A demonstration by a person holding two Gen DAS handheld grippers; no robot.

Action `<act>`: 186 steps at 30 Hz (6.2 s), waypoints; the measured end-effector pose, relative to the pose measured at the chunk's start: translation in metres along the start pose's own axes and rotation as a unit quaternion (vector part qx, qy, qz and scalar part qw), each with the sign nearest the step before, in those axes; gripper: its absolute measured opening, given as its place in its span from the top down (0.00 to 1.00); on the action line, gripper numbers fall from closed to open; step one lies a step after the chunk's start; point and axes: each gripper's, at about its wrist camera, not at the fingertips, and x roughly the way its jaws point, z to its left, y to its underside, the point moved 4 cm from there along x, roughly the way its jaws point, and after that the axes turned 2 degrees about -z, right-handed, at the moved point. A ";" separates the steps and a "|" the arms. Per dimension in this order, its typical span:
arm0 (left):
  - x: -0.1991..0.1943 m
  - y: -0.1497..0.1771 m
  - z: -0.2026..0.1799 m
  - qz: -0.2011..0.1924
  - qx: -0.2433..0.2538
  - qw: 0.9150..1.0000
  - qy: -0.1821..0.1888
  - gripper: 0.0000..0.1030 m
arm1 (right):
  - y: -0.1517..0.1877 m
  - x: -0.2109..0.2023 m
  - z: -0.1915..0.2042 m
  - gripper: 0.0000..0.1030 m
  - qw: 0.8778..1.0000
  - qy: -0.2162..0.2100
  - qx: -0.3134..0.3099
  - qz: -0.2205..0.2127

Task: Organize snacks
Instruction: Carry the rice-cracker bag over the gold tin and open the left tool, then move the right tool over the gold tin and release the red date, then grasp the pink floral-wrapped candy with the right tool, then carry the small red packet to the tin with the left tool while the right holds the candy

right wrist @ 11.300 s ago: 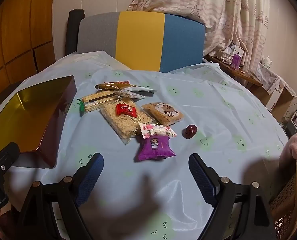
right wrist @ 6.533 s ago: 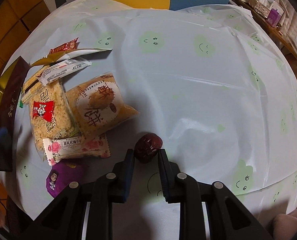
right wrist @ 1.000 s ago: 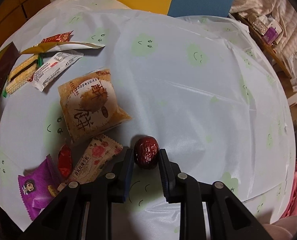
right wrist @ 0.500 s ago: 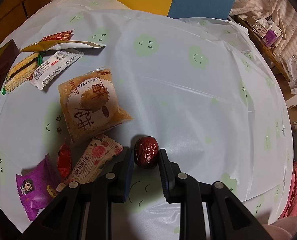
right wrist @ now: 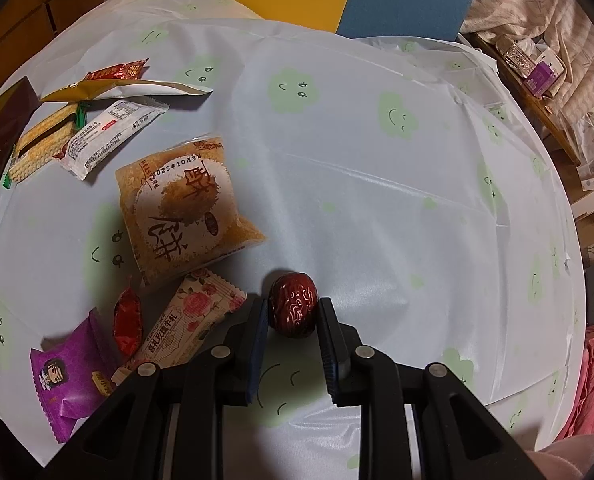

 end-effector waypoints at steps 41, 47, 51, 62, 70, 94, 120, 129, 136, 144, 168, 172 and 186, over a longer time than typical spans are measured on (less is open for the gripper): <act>-0.043 0.196 -0.113 0.081 0.178 0.962 0.192 0.26 | -0.048 -0.120 0.179 0.76 0.942 -0.273 -0.154 -0.123; -0.043 0.197 -0.110 0.076 0.170 0.962 0.202 0.24 | -0.051 -0.131 0.247 0.76 0.920 -0.313 -0.212 -0.105; -0.043 0.197 -0.109 0.074 0.168 0.961 0.206 0.24 | -0.051 -0.129 0.273 0.75 0.916 -0.315 -0.230 -0.097; -0.043 0.198 -0.110 0.072 0.170 0.961 0.204 0.24 | -0.048 -0.126 0.258 0.68 0.923 -0.305 -0.210 -0.108; -0.042 0.199 -0.110 0.072 0.176 0.962 0.198 0.24 | -0.045 -0.110 0.190 0.68 0.945 -0.270 -0.152 -0.108; -0.040 0.205 -0.119 0.070 0.208 0.962 0.165 0.24 | -0.035 -0.026 0.000 0.48 0.983 -0.163 0.063 -0.050; -0.040 0.205 -0.123 0.073 0.217 0.961 0.153 0.19 | -0.009 -0.005 0.032 0.72 0.990 -0.134 -0.022 0.037; -0.038 0.195 -0.123 0.098 0.192 0.963 0.160 0.21 | -0.004 -0.003 0.012 0.75 0.997 -0.070 -0.012 0.037; -0.037 0.153 -0.145 0.109 0.164 0.961 0.194 0.30 | -0.007 0.000 -0.005 0.75 0.997 -0.063 0.026 0.047; -0.005 0.105 -0.174 0.158 0.091 0.959 0.217 0.43 | -0.008 0.000 -0.022 0.75 0.997 -0.049 0.043 0.052; 0.071 0.133 -0.275 0.206 0.360 0.882 0.221 0.72 | -0.009 0.006 -0.022 0.75 0.996 -0.038 0.062 0.057; 0.074 0.131 -0.276 0.199 0.349 0.887 0.227 0.82 | -0.009 0.006 -0.021 0.75 0.996 -0.036 0.061 0.057; 0.014 0.110 -0.219 0.147 0.207 0.929 0.269 0.84 | -0.009 0.007 -0.021 0.75 0.997 -0.024 0.045 0.050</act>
